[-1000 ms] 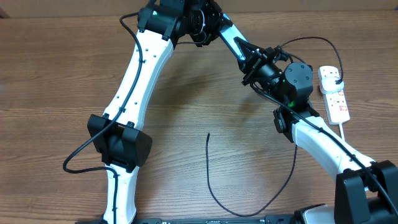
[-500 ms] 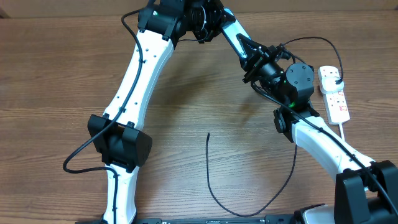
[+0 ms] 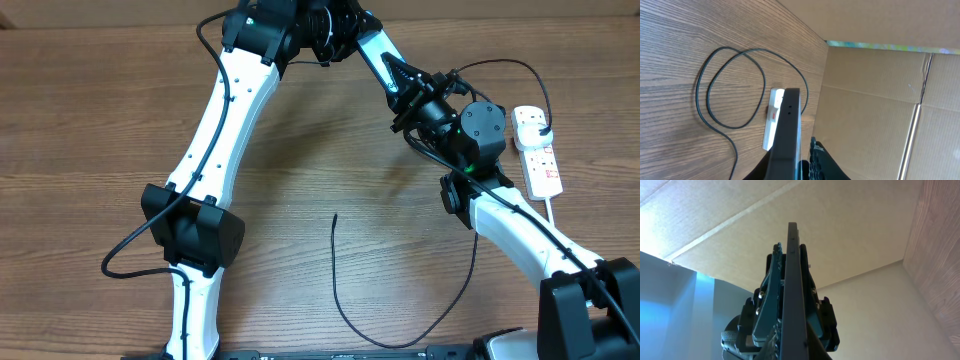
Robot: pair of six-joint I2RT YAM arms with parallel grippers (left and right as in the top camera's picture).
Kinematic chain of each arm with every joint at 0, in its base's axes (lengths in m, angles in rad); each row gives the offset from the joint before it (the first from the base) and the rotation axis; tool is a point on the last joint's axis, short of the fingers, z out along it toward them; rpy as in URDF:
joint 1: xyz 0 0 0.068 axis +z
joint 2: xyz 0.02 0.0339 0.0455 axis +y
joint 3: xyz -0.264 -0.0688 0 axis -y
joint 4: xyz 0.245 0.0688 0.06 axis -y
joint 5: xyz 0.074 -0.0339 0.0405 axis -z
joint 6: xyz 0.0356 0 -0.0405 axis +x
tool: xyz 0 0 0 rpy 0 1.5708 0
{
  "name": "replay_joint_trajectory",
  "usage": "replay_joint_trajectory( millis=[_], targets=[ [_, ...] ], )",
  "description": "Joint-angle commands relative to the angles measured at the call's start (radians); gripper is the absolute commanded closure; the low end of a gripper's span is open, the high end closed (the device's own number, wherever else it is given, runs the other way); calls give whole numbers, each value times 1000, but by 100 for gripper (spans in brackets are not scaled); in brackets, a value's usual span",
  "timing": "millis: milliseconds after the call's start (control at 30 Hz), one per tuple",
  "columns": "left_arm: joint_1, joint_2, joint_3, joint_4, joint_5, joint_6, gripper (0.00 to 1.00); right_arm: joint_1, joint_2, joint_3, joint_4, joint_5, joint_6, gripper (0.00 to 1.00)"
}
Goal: Plug charger to phone and switch on socket
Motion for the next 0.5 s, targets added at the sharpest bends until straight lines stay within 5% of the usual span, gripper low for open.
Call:
replay_joint_trajectory(
  millis=[0, 467],
  targets=[
    [6, -8, 10, 22, 12, 37, 83, 2, -12, 23, 8, -40, 138, 96],
    [6, -9, 10, 35, 12, 33, 95, 2, -12, 23, 7, -44, 138, 96]
  ],
)
